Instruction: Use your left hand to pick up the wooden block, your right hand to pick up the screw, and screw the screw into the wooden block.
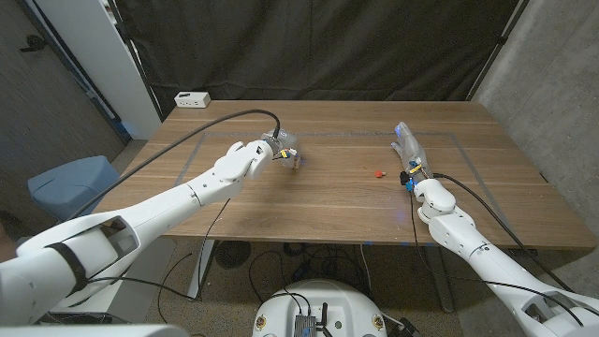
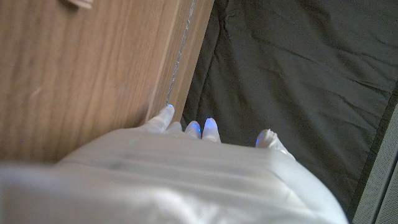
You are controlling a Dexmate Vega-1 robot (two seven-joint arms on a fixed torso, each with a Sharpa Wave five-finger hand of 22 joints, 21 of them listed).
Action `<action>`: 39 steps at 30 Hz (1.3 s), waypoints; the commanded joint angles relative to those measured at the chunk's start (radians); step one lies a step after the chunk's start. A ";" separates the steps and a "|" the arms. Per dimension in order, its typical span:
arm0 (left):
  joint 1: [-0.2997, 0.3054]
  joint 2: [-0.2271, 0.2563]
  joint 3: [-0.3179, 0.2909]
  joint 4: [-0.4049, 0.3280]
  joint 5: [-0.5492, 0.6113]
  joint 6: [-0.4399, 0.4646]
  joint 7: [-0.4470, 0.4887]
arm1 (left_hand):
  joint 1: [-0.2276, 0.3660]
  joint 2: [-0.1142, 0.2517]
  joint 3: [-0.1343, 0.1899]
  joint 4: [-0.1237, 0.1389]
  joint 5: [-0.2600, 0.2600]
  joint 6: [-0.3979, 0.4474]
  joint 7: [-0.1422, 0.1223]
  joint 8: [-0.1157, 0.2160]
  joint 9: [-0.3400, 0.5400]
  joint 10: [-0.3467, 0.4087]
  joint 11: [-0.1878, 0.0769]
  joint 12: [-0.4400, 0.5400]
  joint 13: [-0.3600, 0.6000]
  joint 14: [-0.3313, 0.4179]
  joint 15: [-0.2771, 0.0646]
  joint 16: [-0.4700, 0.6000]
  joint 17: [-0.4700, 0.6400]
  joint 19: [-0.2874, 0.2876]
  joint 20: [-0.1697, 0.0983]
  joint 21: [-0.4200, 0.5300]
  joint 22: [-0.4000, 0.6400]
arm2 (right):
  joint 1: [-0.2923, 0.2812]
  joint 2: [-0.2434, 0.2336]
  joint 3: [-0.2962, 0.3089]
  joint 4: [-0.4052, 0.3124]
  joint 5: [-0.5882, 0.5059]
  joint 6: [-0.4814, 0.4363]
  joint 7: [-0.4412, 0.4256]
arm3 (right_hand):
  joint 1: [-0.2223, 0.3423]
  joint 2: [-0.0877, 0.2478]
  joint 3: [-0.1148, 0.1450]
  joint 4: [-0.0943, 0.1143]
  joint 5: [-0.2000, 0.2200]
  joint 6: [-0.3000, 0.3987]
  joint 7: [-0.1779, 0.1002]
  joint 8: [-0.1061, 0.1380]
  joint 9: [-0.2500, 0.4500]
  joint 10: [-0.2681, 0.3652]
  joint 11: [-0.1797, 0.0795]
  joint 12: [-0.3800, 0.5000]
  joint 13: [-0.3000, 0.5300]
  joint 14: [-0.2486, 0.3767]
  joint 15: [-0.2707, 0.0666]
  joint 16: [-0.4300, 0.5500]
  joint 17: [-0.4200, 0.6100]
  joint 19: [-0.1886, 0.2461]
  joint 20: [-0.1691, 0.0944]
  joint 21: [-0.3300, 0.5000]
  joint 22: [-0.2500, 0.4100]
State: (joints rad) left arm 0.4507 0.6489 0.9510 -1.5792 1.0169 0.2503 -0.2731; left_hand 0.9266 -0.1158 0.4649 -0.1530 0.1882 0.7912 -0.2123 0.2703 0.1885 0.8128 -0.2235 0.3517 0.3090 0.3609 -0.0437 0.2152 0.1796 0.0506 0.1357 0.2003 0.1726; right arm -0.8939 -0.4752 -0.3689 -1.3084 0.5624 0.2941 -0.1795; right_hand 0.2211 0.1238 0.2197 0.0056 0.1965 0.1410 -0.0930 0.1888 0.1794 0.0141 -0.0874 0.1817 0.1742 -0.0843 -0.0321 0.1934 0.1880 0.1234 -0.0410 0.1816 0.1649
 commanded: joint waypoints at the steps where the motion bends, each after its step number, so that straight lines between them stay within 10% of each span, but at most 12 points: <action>1: 0.004 -0.002 0.001 0.002 -0.001 0.009 0.021 | 0.014 0.000 -0.008 -0.002 -0.003 0.020 -0.002 0.005 0.002 0.022 0.002 0.008 0.008 0.016 -0.102 0.010 0.002 0.010 -0.003 0.001 0.002 | 0.000 0.000 -0.001 0.001 -0.001 -0.001 0.001 | -0.006 0.003 0.006 -0.002 -0.002 0.005 0.005 -0.001 0.001 0.000 -0.004 0.004 0.006 -0.005 -0.008 0.003 0.002 0.006 0.000 0.007 0.003; 39: 0.068 0.004 -0.084 -0.100 -0.046 0.108 0.082 | 0.016 0.005 -0.024 0.003 -0.005 0.067 -0.001 0.005 0.002 0.059 0.001 0.008 0.020 0.042 -0.112 0.009 0.003 0.029 -0.011 0.000 0.002 | -0.002 -0.024 0.001 -0.026 -0.010 -0.008 0.012 | -0.010 0.002 0.011 -0.003 -0.002 0.007 0.005 -0.001 0.001 -0.001 -0.002 0.004 0.006 -0.005 -0.008 0.003 0.002 0.008 -0.002 0.007 0.003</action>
State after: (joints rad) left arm 0.4952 0.6642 0.9022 -1.6535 1.0081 0.3215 -0.2249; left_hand 0.9301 -0.1116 0.4449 -0.1485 0.1880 0.8448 -0.2139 0.2694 0.1881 0.8589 -0.2234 0.3550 0.3227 0.3971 -0.0441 0.2152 0.1792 0.0737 0.1233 0.2003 0.1726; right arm -0.8986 -0.4911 -0.3664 -1.3245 0.5607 0.2892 -0.1716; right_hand 0.2173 0.1279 0.2239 0.0013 0.1965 0.1410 -0.0930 0.1888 0.1792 0.0141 -0.0874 0.1817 0.1743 -0.0843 -0.0321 0.1934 0.1880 0.1234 -0.0410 0.1858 0.1649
